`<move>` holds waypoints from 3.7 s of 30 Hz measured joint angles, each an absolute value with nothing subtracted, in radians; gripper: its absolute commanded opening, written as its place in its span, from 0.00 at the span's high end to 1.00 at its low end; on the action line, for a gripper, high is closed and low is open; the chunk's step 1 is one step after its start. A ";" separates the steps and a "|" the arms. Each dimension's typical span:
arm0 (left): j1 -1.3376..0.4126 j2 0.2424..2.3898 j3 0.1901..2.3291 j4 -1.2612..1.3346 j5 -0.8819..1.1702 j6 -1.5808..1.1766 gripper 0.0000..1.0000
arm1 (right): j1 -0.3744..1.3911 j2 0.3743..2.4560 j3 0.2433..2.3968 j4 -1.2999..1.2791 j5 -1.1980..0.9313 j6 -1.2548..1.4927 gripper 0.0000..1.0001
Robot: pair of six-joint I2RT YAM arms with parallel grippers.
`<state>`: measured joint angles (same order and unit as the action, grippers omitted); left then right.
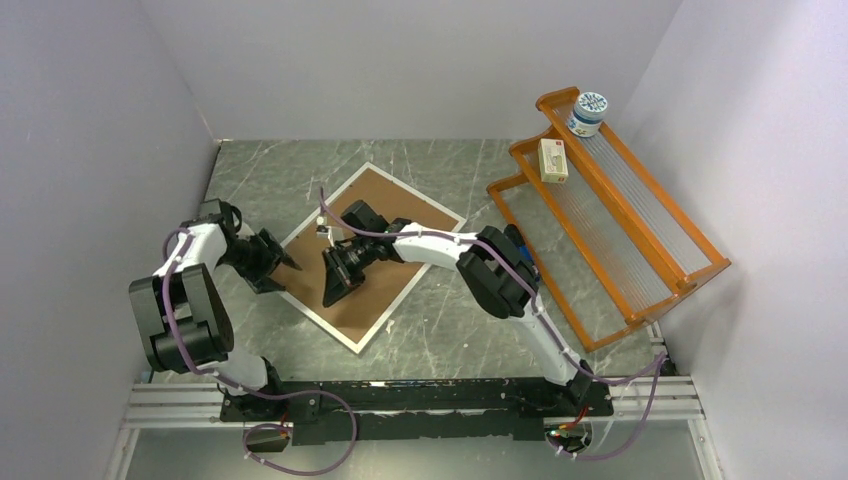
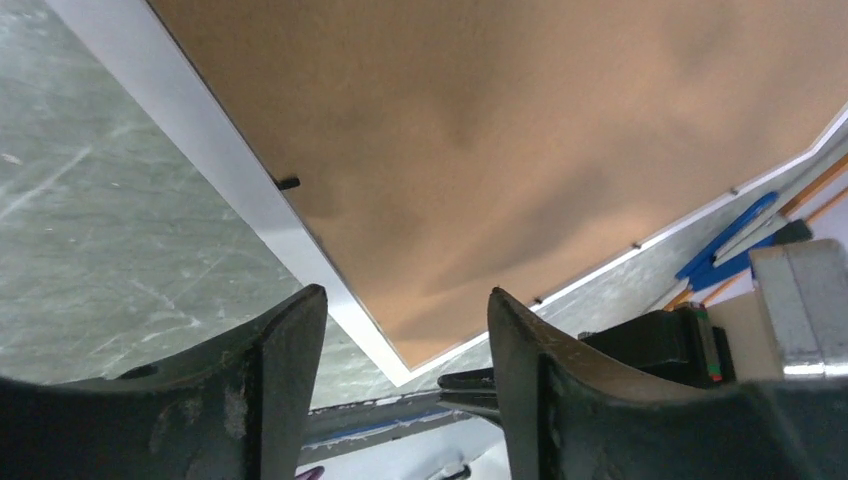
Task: Put the photo into the frame
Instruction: Install the photo frame at the center of the board, then adjust the photo frame at the center of the board.
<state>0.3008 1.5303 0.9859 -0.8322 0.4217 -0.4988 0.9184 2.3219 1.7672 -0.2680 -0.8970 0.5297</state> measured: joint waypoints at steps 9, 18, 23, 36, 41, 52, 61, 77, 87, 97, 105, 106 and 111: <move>0.301 1.536 0.915 -0.805 0.439 -0.503 0.52 | 0.933 2.401 1.816 -0.228 -1.032 0.593 0.91; 0.301 1.559 0.882 -0.777 0.409 -0.513 0.58 | 0.947 2.513 1.942 -0.308 -1.024 0.587 0.91; 0.301 1.580 0.868 -0.773 0.405 -0.517 0.59 | 0.950 2.532 1.961 -0.376 -1.000 0.561 0.91; 0.302 1.583 0.868 -0.777 0.392 -0.521 0.64 | 0.961 2.536 2.019 -0.496 -0.905 0.513 0.93; 0.303 1.588 0.870 -0.783 0.383 -0.522 0.68 | 0.963 2.536 2.025 -0.508 -0.880 0.516 0.94; 0.304 1.620 0.894 -0.811 0.376 -0.522 0.70 | 0.953 2.531 2.004 -0.495 -0.883 0.516 0.96; 0.304 1.636 0.905 -0.821 0.377 -0.529 0.69 | 0.937 2.508 2.006 -0.538 -0.759 0.503 0.97; 0.303 1.623 0.931 -0.830 0.395 -0.517 0.31 | 0.856 2.388 1.962 -0.565 -0.434 0.434 0.71; 0.304 1.372 0.857 -0.786 0.286 -0.620 0.16 | 0.507 2.307 2.060 -0.542 -0.139 0.385 0.09; 0.304 1.389 0.741 -0.652 0.325 -0.722 0.21 | 0.441 2.472 2.300 -0.591 -0.066 0.282 0.04; 0.304 1.457 0.739 -0.579 0.352 -0.731 0.20 | 0.430 2.514 2.225 -0.632 -0.204 0.252 0.06; 0.304 1.467 0.739 -0.568 0.365 -0.727 0.20 | 0.428 2.514 2.215 -0.628 -0.215 0.246 0.07; 0.311 1.606 0.838 -0.593 0.463 -0.664 0.24 | 0.422 2.421 2.030 -0.512 -0.268 0.253 0.10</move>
